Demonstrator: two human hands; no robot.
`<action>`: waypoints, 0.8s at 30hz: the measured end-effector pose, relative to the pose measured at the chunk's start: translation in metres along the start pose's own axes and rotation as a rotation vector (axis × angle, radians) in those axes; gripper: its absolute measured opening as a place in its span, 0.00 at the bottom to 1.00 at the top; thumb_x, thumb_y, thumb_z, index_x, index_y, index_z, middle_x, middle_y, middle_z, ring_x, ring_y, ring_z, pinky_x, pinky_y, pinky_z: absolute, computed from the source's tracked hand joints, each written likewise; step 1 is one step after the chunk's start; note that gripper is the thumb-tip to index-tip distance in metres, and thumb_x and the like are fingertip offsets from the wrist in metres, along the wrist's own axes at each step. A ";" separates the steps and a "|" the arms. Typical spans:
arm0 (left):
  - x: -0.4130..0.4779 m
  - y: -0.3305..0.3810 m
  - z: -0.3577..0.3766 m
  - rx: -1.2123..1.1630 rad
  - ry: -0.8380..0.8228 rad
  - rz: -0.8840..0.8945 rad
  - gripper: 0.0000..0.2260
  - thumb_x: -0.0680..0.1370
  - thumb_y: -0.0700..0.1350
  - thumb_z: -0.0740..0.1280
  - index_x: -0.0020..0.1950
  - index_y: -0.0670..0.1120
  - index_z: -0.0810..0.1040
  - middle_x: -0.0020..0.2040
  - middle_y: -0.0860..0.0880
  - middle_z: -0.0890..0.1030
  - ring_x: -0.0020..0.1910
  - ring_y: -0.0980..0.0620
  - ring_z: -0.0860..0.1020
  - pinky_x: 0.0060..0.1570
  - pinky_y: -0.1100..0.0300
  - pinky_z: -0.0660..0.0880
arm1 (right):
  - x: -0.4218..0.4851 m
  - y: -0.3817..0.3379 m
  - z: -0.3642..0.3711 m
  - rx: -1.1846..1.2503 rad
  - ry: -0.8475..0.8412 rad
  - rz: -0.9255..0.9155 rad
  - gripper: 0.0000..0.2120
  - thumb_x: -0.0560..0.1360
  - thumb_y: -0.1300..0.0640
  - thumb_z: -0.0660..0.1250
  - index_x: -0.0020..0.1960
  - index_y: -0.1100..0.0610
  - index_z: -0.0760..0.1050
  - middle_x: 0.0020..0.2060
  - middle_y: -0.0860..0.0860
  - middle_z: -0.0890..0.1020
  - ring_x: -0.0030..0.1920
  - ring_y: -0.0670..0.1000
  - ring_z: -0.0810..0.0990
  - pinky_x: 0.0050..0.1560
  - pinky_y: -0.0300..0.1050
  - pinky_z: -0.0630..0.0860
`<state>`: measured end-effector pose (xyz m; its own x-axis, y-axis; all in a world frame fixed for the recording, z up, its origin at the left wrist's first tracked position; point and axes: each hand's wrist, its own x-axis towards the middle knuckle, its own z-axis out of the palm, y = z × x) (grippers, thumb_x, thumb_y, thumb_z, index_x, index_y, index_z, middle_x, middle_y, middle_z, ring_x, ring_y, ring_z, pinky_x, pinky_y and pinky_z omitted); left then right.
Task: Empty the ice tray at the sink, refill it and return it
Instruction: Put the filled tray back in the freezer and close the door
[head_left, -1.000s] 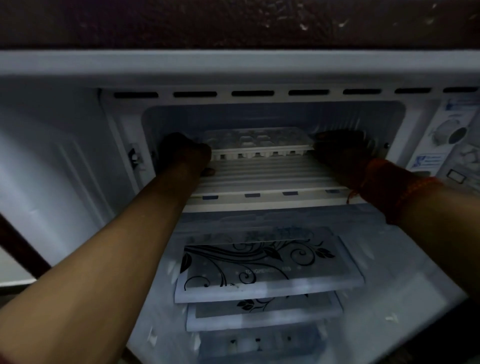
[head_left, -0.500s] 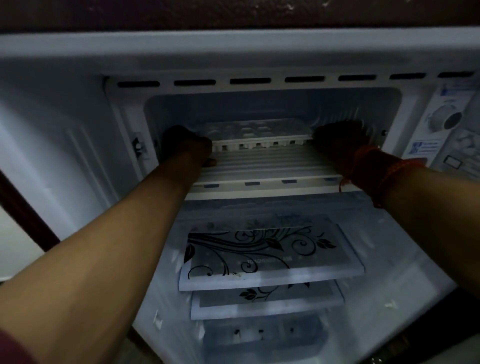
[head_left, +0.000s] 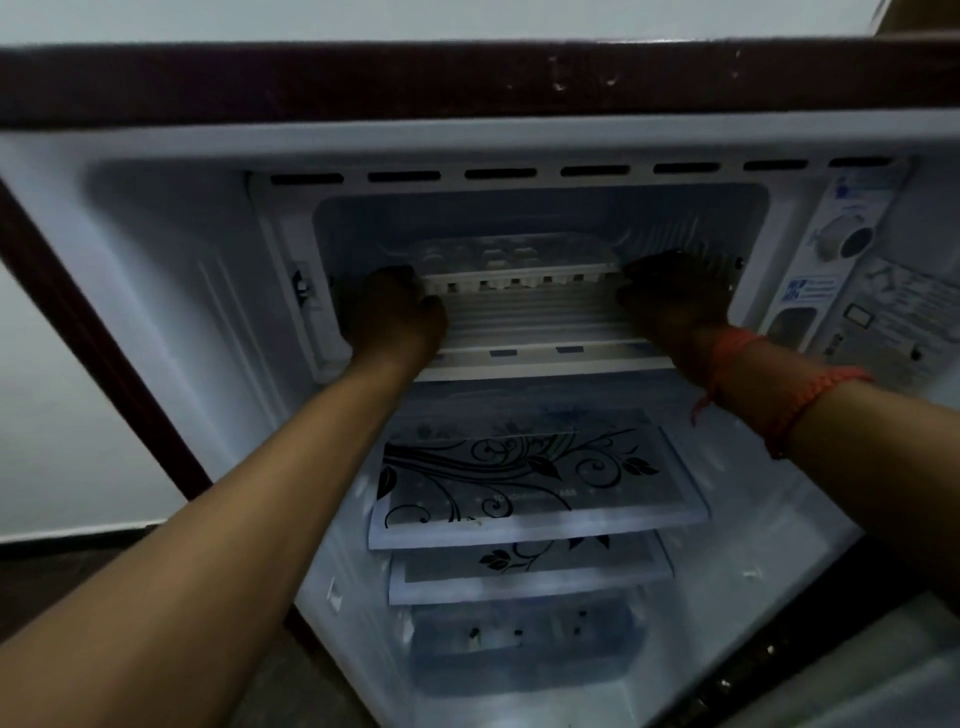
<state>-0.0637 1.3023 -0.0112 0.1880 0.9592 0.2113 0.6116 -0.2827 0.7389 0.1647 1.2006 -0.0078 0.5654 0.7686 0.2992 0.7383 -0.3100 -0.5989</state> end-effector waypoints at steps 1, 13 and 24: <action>-0.010 0.002 -0.001 -0.034 -0.021 0.001 0.22 0.84 0.45 0.61 0.77 0.44 0.65 0.75 0.44 0.69 0.71 0.46 0.69 0.65 0.65 0.64 | -0.006 0.000 0.000 0.048 -0.004 0.023 0.14 0.80 0.60 0.64 0.65 0.59 0.77 0.64 0.56 0.76 0.63 0.52 0.74 0.54 0.28 0.63; -0.138 0.011 -0.012 0.038 -0.118 0.194 0.28 0.81 0.48 0.66 0.80 0.46 0.61 0.75 0.47 0.70 0.72 0.49 0.69 0.59 0.71 0.60 | -0.153 -0.006 -0.029 -0.064 -0.096 -0.118 0.13 0.75 0.60 0.68 0.58 0.53 0.80 0.59 0.53 0.81 0.58 0.55 0.79 0.57 0.45 0.76; -0.266 -0.003 0.003 0.044 -0.360 0.173 0.32 0.79 0.51 0.69 0.80 0.47 0.60 0.77 0.47 0.67 0.74 0.45 0.67 0.70 0.46 0.68 | -0.304 0.033 -0.046 -0.029 -0.201 0.035 0.14 0.77 0.58 0.67 0.62 0.53 0.77 0.73 0.54 0.71 0.75 0.53 0.65 0.73 0.48 0.63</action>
<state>-0.1131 1.0480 -0.0715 0.5435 0.8349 0.0866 0.5783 -0.4472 0.6824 0.0345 0.9314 -0.0849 0.5083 0.8525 0.1221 0.7312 -0.3524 -0.5840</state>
